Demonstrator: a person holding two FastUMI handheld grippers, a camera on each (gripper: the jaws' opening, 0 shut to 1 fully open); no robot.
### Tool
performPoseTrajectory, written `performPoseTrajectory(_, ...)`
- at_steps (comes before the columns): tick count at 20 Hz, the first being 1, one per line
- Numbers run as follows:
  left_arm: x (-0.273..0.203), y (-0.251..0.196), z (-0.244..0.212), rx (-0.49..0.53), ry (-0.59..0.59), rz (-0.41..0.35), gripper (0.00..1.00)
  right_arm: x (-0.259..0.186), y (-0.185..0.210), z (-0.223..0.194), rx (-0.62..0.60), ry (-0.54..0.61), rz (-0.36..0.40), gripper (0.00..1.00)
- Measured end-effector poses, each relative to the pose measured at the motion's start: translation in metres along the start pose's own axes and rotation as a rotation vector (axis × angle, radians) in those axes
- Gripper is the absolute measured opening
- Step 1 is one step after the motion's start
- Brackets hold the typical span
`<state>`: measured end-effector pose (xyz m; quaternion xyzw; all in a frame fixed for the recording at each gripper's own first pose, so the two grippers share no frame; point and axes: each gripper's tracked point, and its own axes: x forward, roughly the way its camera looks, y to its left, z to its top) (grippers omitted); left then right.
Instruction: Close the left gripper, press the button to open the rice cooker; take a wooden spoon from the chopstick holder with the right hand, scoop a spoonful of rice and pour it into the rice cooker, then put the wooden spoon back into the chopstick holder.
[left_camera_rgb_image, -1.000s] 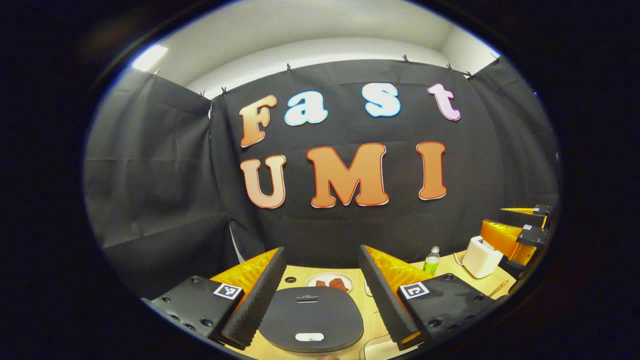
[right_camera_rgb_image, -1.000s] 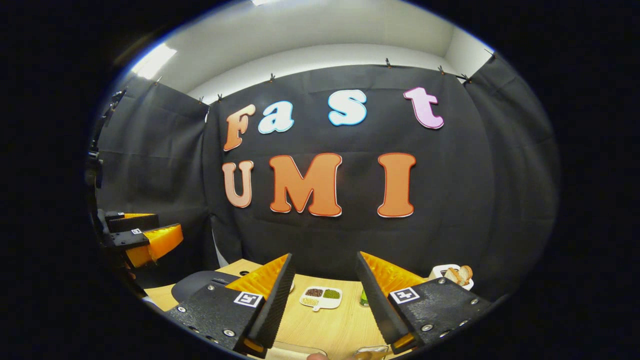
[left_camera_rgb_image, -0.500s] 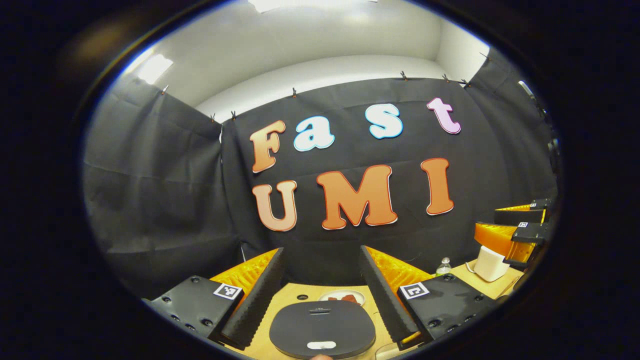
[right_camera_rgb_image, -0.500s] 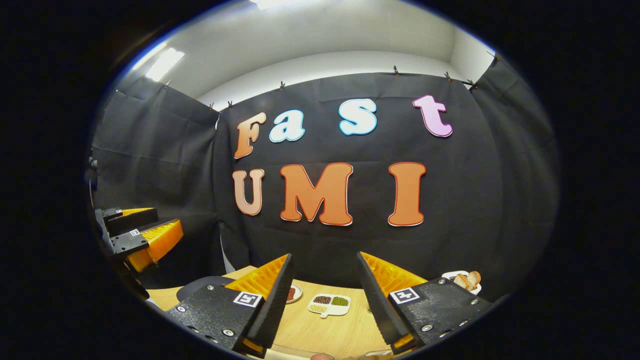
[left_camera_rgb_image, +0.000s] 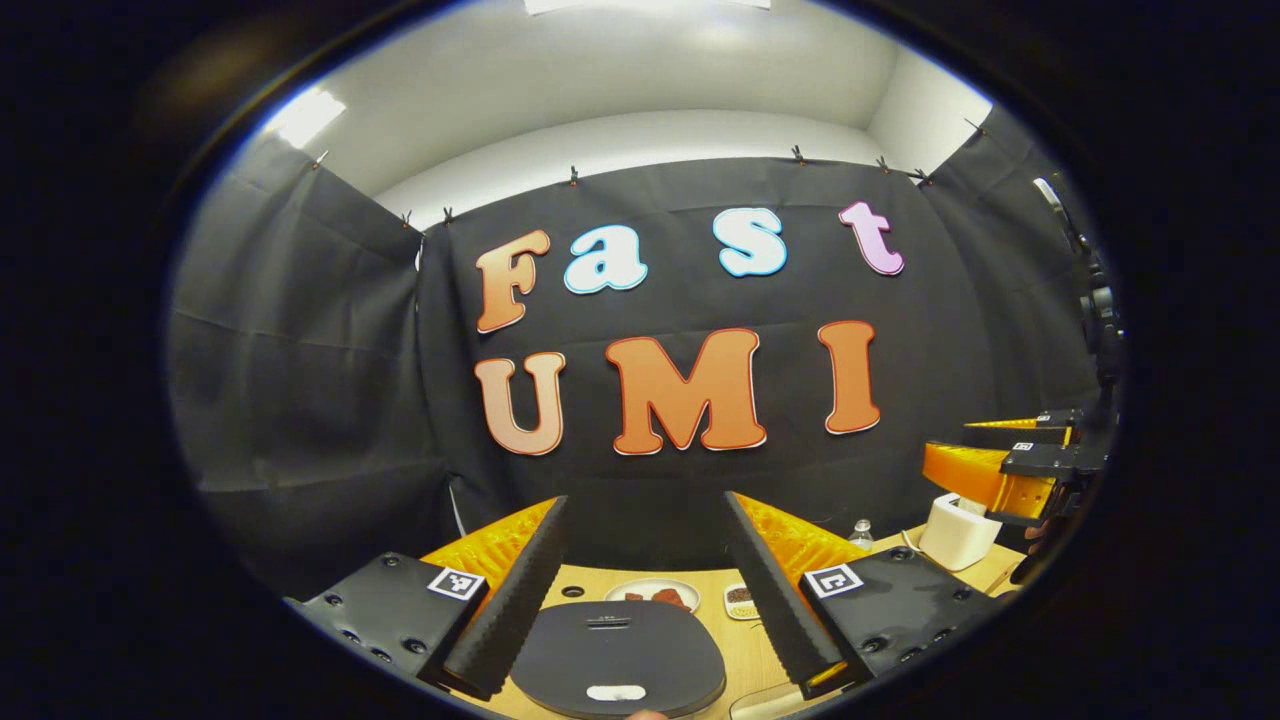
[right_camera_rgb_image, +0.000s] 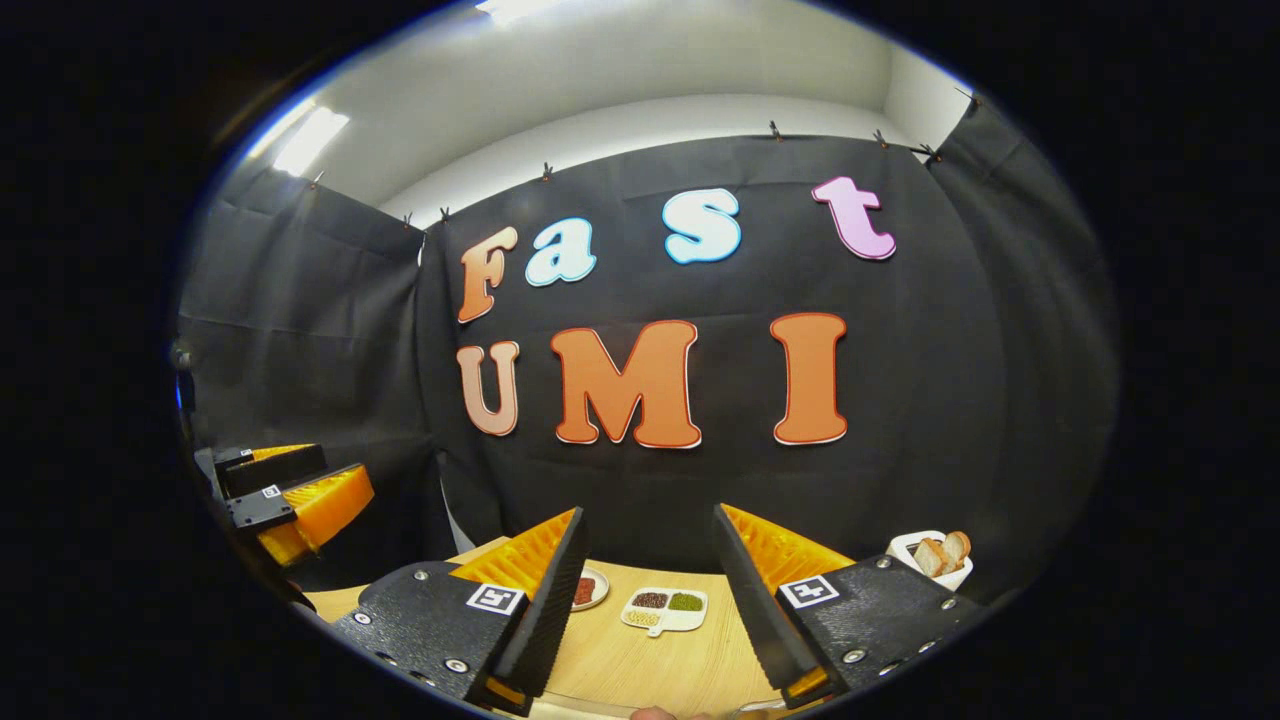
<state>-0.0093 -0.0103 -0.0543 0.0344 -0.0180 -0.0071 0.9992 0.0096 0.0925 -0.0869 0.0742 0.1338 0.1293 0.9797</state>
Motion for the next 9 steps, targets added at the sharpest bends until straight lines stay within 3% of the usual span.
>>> performPoseTrajectory(9, 0.02, -0.024, -0.019, -0.034, 0.031, -0.079, 0.97, 0.009, -0.017, -0.002, 0.073, 0.018, -0.04, 0.78)
